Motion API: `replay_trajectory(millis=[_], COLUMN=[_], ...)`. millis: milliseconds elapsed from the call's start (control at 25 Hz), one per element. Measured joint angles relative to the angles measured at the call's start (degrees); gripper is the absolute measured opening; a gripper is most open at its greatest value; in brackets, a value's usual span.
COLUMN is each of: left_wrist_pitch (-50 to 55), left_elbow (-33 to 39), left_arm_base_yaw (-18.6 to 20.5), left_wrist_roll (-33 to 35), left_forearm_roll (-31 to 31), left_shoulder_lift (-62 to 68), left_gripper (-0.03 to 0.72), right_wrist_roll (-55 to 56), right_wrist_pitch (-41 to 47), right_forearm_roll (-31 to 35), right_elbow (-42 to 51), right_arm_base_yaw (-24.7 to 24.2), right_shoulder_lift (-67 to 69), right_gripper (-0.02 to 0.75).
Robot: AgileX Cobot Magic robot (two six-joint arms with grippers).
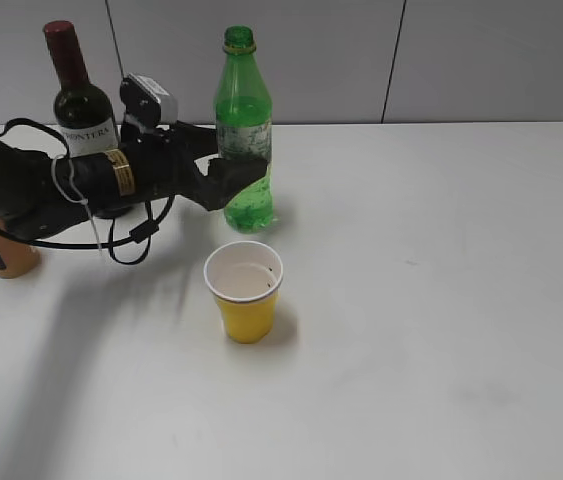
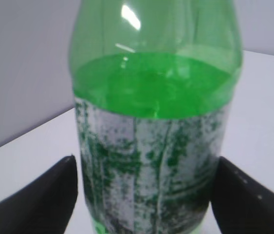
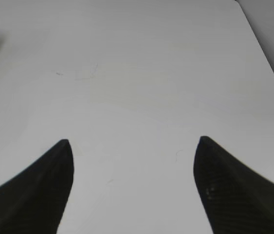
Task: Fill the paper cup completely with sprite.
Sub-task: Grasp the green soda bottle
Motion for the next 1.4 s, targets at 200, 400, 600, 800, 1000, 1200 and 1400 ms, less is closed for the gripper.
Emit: replay_trajectory(millis=[200, 400, 600, 800, 1000, 1200, 1400], left_wrist_pitch=[0.2, 0.1, 0.2, 2.3, 4.3, 5.2, 5.4], left_elbow=[-3.5, -7.2, -9.1, -10.1, -10.1, -10.1, -10.1], left_arm_base_yaw=[-1.0, -1.6, -3.1, -4.3, -4.4, -4.5, -4.5], left_wrist_roll=[0.0, 0.0, 0.0, 0.0, 0.0, 0.0, 0.0], left_forearm_roll=[0.0, 0.0, -0.1, -0.1, -0.8, -2.5, -2.9], left_shoulder_lift=[3.2, 5.7, 6.6, 6.6, 6.7, 6.7, 6.7], left_gripper=[0.638, 0.638, 0.633, 0.621, 0.590, 0.533, 0.471], right_wrist_roll=[0.0, 0.0, 0.0, 0.0, 0.0, 0.0, 0.0], right_wrist_pitch=[0.0, 0.0, 0.0, 0.0, 0.0, 0.0, 0.0], right_forearm_roll=[0.0, 0.0, 0.0, 0.0, 0.0, 0.0, 0.0], right_elbow=[0.0, 0.0, 0.0, 0.0, 0.0, 0.0, 0.0], right_arm_base_yaw=[0.0, 0.0, 0.0, 0.0, 0.0, 0.0, 0.0], right_shoulder_lift=[0.0, 0.0, 0.0, 0.0, 0.0, 0.0, 0.0], right_gripper=[0.594, 0.594, 0.594, 0.594, 0.594, 0.594, 0.594])
